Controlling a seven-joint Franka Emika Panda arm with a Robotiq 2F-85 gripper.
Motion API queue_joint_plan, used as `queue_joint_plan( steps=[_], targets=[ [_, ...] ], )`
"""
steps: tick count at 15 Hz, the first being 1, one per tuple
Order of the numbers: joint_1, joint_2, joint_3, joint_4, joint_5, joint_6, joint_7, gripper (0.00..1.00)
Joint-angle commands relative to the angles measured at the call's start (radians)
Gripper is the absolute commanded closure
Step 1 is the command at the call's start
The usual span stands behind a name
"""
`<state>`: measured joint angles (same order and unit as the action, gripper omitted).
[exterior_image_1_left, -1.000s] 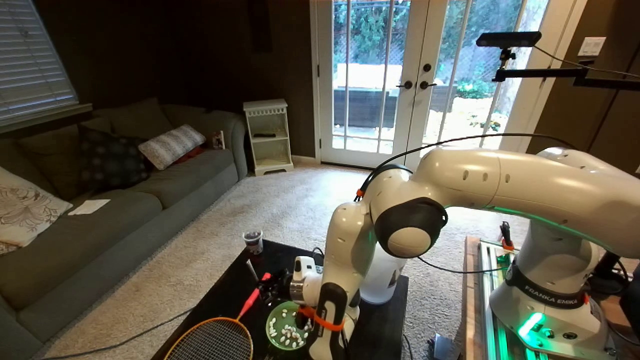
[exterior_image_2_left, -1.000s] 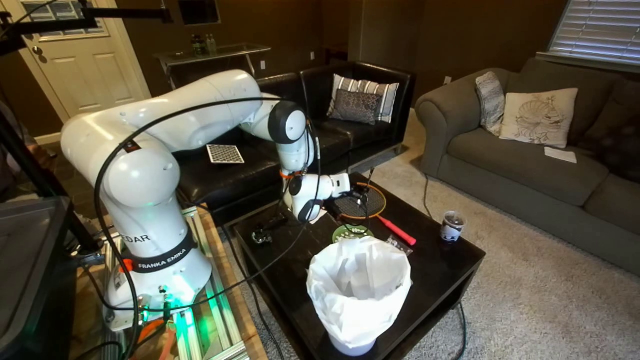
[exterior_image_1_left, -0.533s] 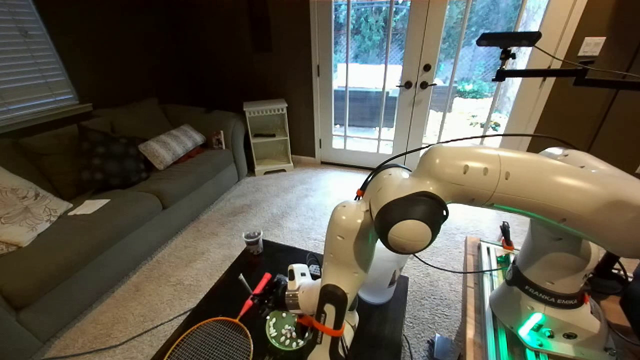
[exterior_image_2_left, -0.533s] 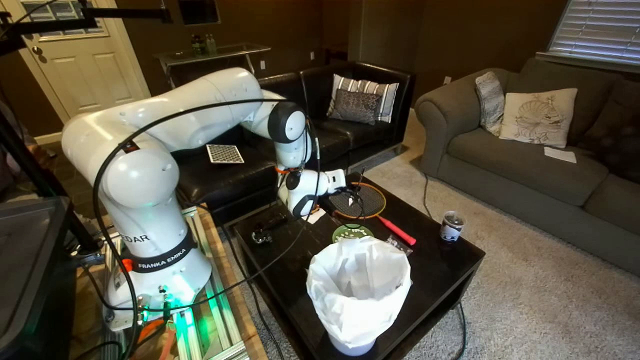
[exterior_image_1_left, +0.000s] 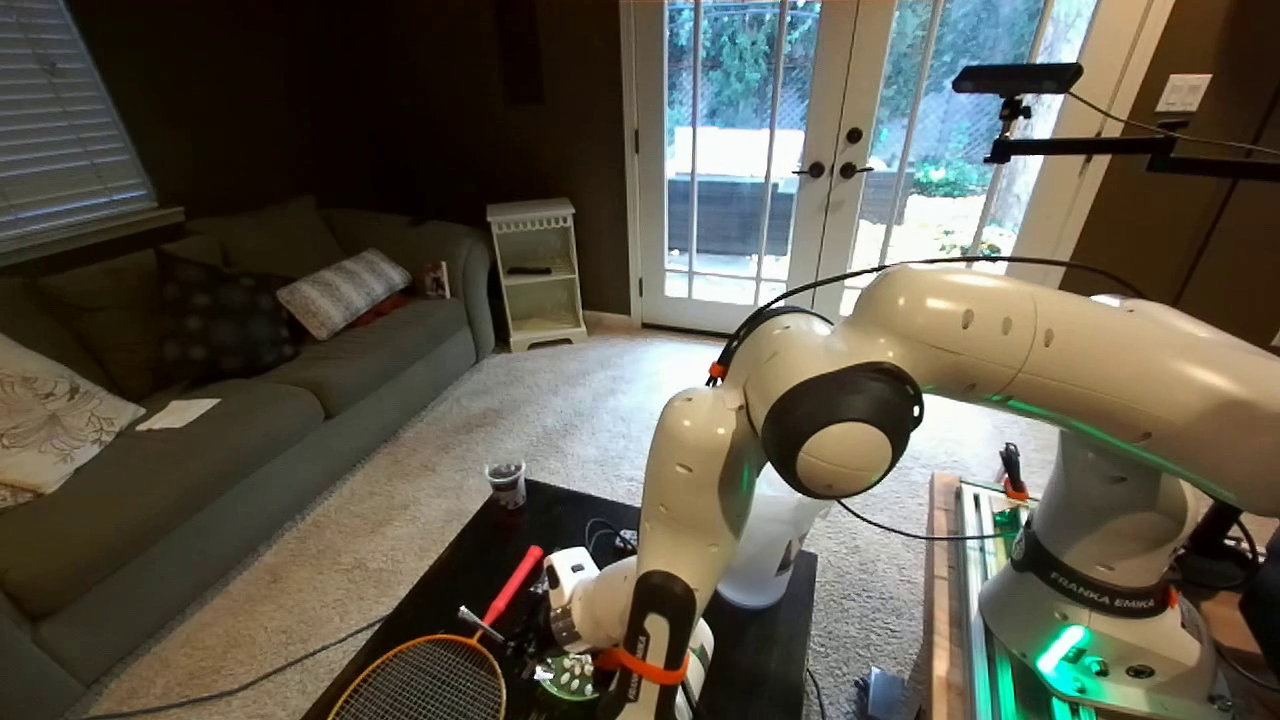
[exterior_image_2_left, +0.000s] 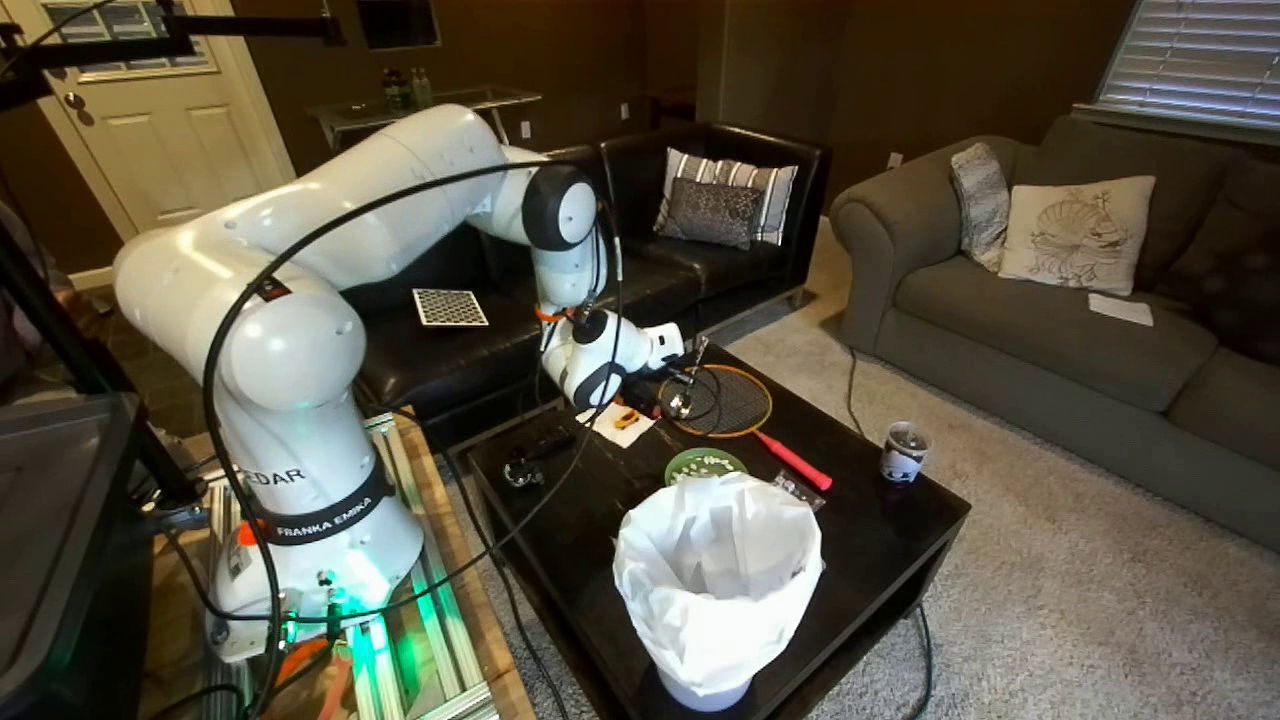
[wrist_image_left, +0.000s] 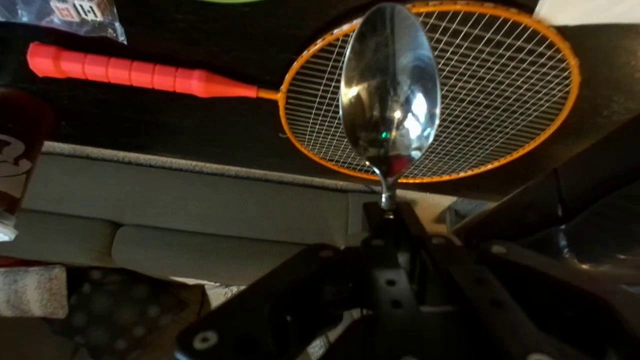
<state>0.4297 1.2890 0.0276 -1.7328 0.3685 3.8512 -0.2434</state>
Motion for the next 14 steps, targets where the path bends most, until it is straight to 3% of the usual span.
queue_joint_plan(
  steps=[1, 6, 10, 12, 14],
  targets=[
    [0.085, -0.09, -0.062, -0.096, 0.067, -0.143, -0.02, 0.98],
    [0.189, -0.124, -0.161, -0.127, 0.04, -0.382, 0.032, 0.98],
    [0.281, -0.096, -0.255, -0.099, -0.046, -0.597, 0.121, 0.98],
    [0.283, -0.085, -0.251, -0.088, -0.116, -0.666, 0.167, 0.98],
    [0.312, -0.058, -0.276, -0.069, -0.169, -0.664, 0.211, 0.98]
  ],
)
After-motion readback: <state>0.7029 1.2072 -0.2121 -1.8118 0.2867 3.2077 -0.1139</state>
